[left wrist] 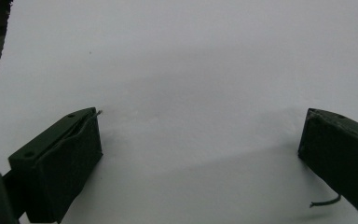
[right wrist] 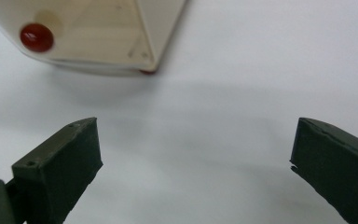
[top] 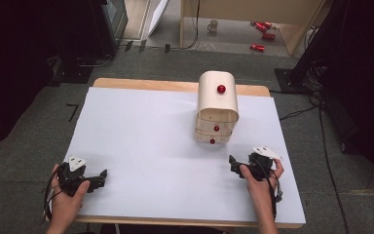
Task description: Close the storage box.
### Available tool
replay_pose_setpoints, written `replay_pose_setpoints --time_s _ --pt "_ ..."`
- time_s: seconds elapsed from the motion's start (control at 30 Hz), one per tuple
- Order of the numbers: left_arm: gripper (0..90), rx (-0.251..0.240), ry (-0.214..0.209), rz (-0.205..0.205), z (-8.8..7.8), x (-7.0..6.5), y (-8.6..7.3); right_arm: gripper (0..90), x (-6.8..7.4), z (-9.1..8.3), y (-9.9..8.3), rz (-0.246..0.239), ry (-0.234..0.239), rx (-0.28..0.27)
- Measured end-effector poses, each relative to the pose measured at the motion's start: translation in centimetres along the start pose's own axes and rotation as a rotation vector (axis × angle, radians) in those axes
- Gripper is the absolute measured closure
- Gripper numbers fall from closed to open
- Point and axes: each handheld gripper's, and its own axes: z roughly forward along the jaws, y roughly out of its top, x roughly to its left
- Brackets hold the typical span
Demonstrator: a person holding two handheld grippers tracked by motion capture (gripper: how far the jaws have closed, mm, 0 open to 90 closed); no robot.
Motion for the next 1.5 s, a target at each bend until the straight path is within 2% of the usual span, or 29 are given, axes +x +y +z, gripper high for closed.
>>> replay_pose_setpoints --time_s 0.37,0.53,0.6,0.87,0.93,1.0,1.5 --pt "0.0 0.001 0.0 0.0 0.0 0.0 0.0 1.5 -3.7 -3.2 -2.7 0.032 -0.052 0.024" --pt "0.0 0.0 0.0 0.0 0.0 0.0 0.0 1.5 -4.7 -3.6 -3.5 0.024 -0.078 0.052" --pt "0.0 0.0 0.0 0.0 0.0 0.0 0.0 1.5 -5.0 -3.9 -3.7 0.033 -0.073 0.05" --pt "0.0 0.001 0.0 0.0 0.0 0.0 0.0 1.5 -5.7 -5.0 -4.7 -0.022 -0.122 0.077" --pt "0.0 0.001 0.0 0.0 0.0 0.0 0.0 1.4 -5.6 -5.0 -4.8 -0.042 -0.125 0.082" --pt "0.0 0.001 -0.001 0.0 0.0 0.0 0.0 1.1 -5.3 -4.8 -4.8 -0.067 -0.151 0.096" --pt "0.0 0.002 -0.001 0.0 0.0 0.0 0.0 1.0 -5.3 -4.8 -4.9 -0.066 -0.152 0.092"
